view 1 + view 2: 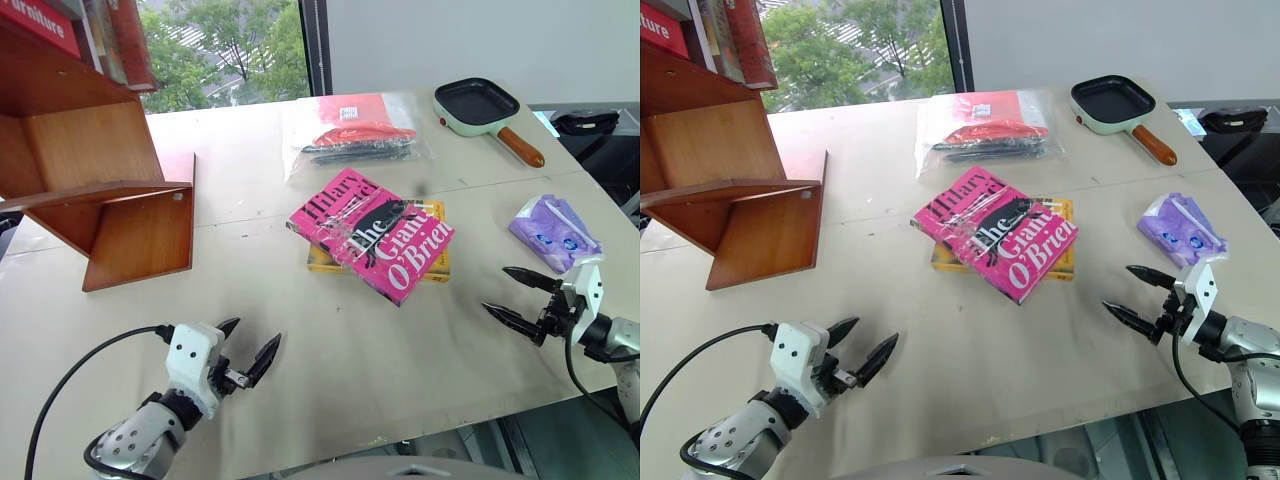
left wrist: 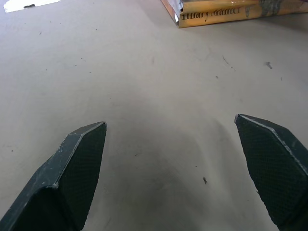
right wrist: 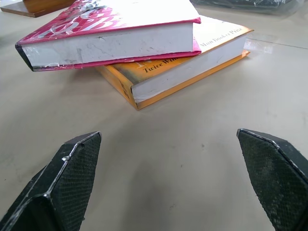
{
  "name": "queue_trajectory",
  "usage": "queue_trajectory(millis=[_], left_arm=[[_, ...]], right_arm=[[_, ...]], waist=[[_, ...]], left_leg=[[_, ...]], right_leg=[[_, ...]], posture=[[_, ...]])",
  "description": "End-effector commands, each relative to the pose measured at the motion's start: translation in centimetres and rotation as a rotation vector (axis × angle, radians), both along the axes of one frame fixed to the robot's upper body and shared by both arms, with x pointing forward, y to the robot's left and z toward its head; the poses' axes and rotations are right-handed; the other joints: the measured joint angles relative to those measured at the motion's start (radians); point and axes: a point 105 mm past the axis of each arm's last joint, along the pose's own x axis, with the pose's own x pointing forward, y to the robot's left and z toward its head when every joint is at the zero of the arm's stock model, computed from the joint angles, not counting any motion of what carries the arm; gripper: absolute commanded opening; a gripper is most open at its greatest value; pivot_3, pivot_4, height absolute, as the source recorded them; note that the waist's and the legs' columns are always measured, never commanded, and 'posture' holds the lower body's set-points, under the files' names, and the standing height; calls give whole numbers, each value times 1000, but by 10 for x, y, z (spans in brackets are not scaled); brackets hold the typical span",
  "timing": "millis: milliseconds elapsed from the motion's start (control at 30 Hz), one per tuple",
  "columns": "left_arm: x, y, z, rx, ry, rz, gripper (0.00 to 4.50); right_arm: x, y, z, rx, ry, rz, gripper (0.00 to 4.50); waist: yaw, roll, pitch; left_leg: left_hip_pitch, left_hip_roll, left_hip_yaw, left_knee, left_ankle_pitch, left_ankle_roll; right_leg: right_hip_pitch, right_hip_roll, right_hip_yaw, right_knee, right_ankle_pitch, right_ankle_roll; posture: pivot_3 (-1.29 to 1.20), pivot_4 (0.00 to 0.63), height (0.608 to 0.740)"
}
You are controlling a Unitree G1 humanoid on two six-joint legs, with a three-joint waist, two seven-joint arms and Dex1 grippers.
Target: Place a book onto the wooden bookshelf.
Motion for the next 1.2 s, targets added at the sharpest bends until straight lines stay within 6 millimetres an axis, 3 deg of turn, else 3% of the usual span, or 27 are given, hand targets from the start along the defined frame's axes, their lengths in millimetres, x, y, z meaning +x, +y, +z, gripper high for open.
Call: queue_trajectory(millis=[33, 567, 800, 1133, 1200], left_arm=[[-3, -1, 8, 13, -37, -23, 4412], [-9, 2, 4, 27, -42, -40, 4412], [-7, 4, 12, 48, -67, -71, 4412], [7, 13, 96, 52, -203, -373, 4412], [7, 15, 108, 84, -205, -417, 4500]], right_arm=[[4, -6, 10, -6, -51, -13, 4500], [11, -19, 6, -55, -35, -29, 4500], [23, -19, 19, -36, -69, -53, 4500], [89, -7, 79, -24, -149, -112, 4500], [103, -1, 89, -23, -157, -113, 3954]], waist=[[0, 0, 0], [0, 0, 1], [-2, 0, 1], [-6, 0, 4], [-4, 0, 5]], left_leg=[[0, 0, 0, 0, 0, 0], [0, 0, 0, 0, 0, 0], [0, 0, 0, 0, 0, 0], [1, 0, 0, 1, 3, -5], [0, 0, -1, 0, 3, -6]], right_leg=[[0, 0, 0, 0, 0, 0], [0, 0, 0, 0, 0, 0], [0, 0, 0, 0, 0, 0], [0, 2, -1, 2, 1, -1], [0, 1, -1, 1, 1, -1]], posture=[[0, 150, 740], [0, 150, 740], [0, 150, 740], [0, 150, 740], [0, 150, 740]])
